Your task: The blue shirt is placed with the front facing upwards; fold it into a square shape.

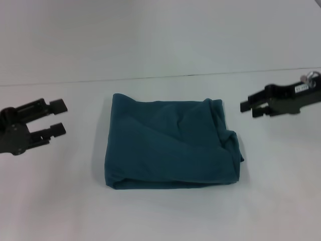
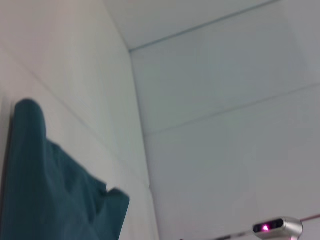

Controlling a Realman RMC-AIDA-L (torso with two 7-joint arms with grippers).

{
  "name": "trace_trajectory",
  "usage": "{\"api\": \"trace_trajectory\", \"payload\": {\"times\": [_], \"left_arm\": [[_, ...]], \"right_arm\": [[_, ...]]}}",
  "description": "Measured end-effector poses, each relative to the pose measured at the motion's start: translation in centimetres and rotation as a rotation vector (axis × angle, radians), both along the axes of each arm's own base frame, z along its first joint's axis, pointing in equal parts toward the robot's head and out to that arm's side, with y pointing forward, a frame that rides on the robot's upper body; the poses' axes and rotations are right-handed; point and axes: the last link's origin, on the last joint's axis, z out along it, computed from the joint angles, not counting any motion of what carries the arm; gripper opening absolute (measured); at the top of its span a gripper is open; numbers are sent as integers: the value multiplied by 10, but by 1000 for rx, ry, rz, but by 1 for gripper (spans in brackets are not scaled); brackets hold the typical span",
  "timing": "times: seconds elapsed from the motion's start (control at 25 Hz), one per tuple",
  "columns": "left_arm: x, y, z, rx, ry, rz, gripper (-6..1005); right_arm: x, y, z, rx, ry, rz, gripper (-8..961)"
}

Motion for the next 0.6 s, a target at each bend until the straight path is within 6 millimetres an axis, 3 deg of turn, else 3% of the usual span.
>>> {"api": "trace_trajectory", "payload": {"times": [0.2,0.6], "left_arm": [[-2,0,5,31,-18,12,814],[-1,2,4,29,-26,12,813]], "right_arm": [[-10,12,-6,32,-46,60,453],[-16,22,-70,65,-101,61,451]]}}
